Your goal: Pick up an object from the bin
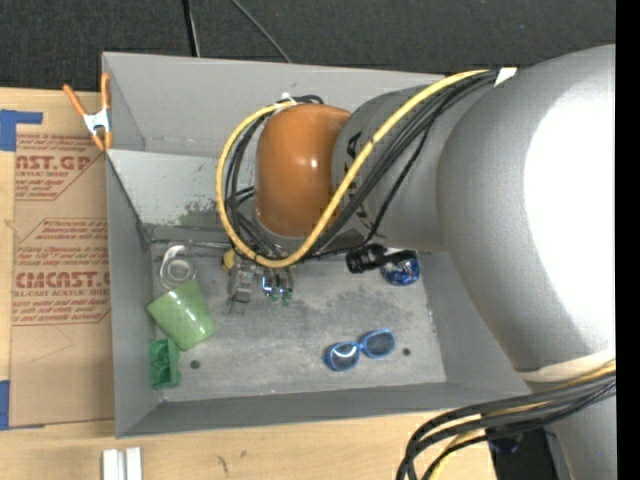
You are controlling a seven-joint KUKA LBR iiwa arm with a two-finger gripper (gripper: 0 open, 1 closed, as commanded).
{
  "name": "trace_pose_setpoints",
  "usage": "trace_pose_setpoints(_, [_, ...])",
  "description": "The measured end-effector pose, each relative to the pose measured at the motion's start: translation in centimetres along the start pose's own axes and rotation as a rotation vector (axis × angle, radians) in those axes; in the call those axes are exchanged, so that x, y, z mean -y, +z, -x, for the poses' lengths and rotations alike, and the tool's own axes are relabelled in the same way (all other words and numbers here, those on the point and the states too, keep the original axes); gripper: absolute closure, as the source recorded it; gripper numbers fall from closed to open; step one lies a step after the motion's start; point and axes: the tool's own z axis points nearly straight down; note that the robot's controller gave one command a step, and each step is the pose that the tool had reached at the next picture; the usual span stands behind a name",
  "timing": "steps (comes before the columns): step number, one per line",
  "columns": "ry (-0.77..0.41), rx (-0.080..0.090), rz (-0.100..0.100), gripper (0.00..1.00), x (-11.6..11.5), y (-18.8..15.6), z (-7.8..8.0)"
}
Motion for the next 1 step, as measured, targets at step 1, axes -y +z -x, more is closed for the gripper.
trace_pose_setpoints(1, [0.153,0.01,-0.01,1.0,-4.57,1.16,1.05])
